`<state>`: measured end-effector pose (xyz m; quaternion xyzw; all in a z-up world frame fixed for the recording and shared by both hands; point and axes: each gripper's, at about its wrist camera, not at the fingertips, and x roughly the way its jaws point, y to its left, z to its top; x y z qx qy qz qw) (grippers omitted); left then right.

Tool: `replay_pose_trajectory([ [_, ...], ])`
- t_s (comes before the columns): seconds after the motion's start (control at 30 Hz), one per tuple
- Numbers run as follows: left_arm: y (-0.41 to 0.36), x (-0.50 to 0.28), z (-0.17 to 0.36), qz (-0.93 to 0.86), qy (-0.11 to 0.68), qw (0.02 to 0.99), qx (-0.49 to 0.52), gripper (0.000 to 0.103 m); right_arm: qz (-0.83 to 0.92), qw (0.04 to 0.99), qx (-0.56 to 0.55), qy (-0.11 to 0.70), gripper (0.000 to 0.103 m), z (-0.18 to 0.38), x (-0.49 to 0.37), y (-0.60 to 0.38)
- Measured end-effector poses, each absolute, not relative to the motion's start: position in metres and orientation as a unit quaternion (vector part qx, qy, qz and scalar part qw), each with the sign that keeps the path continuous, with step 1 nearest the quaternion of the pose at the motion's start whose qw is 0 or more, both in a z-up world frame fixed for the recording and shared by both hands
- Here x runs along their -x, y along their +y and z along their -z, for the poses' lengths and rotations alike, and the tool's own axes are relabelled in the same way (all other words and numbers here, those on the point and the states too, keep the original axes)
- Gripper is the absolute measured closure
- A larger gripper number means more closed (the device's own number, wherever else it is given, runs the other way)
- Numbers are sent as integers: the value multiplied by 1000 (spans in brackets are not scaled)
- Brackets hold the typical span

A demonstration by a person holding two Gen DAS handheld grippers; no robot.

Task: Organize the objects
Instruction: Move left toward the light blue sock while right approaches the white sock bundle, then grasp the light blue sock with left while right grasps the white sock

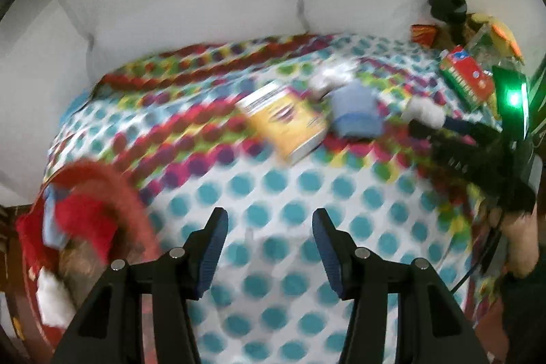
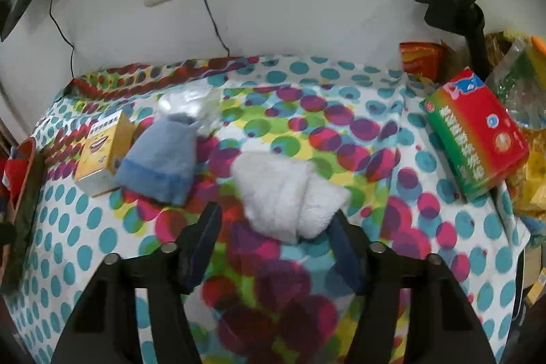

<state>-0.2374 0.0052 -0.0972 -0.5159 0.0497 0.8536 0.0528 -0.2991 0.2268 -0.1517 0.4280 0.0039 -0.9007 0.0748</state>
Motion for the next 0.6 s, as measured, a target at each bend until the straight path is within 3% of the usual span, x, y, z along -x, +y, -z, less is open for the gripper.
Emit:
replay_pose_trajectory([
  [0.1,34,265,101,-852,21,86,515,50,900,81,-428,15,56,153,307,231],
  [0.17,49,278,106,-851,15,95,517,50,901,84,-424,36,68,155,310,231],
  [0.23,61,290,114,-848,7,93,522,50,901,85,-422,49,71,155,307,233],
  [0.6,90,336,148,-844,21,62,533,50,899,102,-425,31,71,157,285,251],
])
